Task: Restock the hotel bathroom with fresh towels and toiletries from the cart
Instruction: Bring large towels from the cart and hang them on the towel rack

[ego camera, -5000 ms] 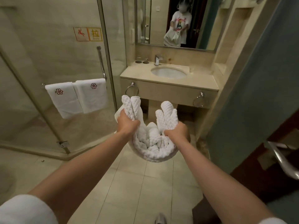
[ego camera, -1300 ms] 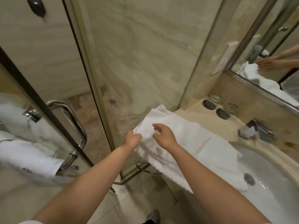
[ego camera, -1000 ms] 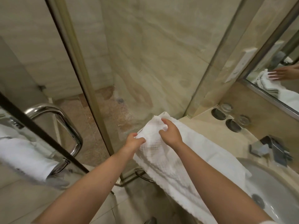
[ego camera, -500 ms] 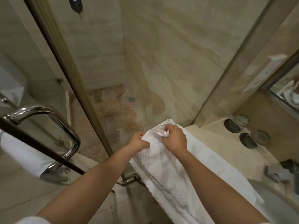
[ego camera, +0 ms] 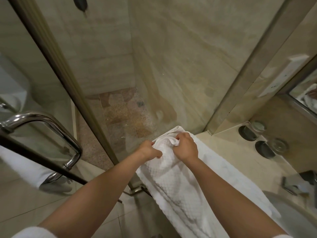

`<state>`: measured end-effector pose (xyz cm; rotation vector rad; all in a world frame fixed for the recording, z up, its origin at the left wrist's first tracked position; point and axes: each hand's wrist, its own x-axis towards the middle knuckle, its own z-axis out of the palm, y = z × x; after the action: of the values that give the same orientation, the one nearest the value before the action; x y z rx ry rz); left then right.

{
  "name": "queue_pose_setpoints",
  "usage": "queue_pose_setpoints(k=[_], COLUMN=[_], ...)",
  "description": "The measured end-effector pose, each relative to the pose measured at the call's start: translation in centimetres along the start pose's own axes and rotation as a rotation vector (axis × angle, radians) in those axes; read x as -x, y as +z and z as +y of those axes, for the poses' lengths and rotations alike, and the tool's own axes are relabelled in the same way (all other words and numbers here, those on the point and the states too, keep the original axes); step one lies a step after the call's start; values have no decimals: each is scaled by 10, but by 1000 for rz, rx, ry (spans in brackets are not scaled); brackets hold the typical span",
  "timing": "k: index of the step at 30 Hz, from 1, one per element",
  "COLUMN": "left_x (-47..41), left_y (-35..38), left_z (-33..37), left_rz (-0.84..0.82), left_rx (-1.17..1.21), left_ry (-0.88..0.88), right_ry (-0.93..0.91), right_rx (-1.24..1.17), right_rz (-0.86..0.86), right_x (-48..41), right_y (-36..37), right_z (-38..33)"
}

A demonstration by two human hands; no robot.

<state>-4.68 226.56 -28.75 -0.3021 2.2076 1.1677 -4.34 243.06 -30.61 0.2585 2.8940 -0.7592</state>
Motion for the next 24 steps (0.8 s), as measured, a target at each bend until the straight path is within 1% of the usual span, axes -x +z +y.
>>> queue_pose_setpoints(k=[4,9,12,15,18,20,22,24], left_x=[12,21,28,39,52,62,77,95], left_y=[6,11,14,19,24,26,26,26], left_z=[4,16,25,33,36,37,38,36], left_rz=[-31,-39,-19,13,-7,-4,17,27], left_rx=[40,9,-56,-151,-212,-244,-236,-229], left_ry=[172,365,502,629,730,761,784,803], right_ry=[12,-59,-152,-174,-128,-46,65,140], right_rx=[-204,-321,-239,-33,172,212,146,17], right_rz=[24,106,165,205,234,272,309,373], right_x=[2,17,33,55,77,95,113,132], right_y=[-5,-22,-40,-61,-79,-83,-80,-73], right_z=[-5,-6,-2,1,4,7,8,6])
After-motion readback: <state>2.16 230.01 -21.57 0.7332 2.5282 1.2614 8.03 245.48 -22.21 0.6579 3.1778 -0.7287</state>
